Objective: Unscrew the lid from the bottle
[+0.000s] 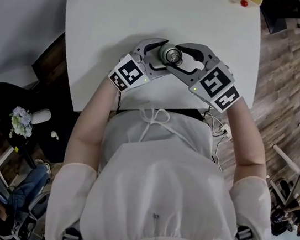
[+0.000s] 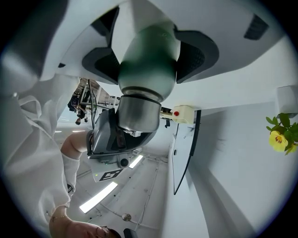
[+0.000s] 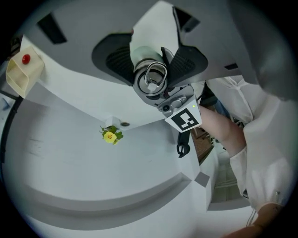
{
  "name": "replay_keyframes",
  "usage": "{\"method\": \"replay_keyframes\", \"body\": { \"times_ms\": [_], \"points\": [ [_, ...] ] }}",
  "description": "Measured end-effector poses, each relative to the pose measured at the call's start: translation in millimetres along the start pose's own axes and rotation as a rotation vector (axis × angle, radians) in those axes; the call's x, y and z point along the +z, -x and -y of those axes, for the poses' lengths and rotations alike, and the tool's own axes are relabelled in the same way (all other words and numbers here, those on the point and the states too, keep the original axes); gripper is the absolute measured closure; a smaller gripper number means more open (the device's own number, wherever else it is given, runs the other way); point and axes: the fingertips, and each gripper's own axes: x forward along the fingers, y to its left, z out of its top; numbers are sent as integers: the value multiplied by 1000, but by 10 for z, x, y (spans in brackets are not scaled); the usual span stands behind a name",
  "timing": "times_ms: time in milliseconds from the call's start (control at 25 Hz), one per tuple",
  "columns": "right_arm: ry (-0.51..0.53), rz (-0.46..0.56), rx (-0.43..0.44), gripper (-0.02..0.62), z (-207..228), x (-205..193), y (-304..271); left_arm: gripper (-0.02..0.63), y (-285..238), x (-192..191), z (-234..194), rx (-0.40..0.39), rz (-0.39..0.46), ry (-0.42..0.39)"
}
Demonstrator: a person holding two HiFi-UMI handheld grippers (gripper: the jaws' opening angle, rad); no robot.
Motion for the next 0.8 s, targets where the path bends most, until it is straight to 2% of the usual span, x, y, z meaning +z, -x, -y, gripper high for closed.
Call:
{"method": "replay_keyframes", "body": {
  "times_ms": [160, 360, 640, 720, 800],
  "points": [
    [115, -90, 74, 356, -22, -12, -13, 213, -2, -1, -2, -1, 3, 6],
    [312, -236, 139, 354, -56, -43, -24, 213, 16, -1, -2, -1, -1, 12],
    [534, -342, 184, 356, -104, -78, -49, 212, 19, -47, 11, -1, -18, 27],
    [564, -355, 185, 354, -111, -75, -46, 212, 20, -29, 7, -1, -13, 27],
    [529, -350, 164, 353, -94, -63, -49, 212, 22, -17, 3, -2, -12, 29]
  ]
}}
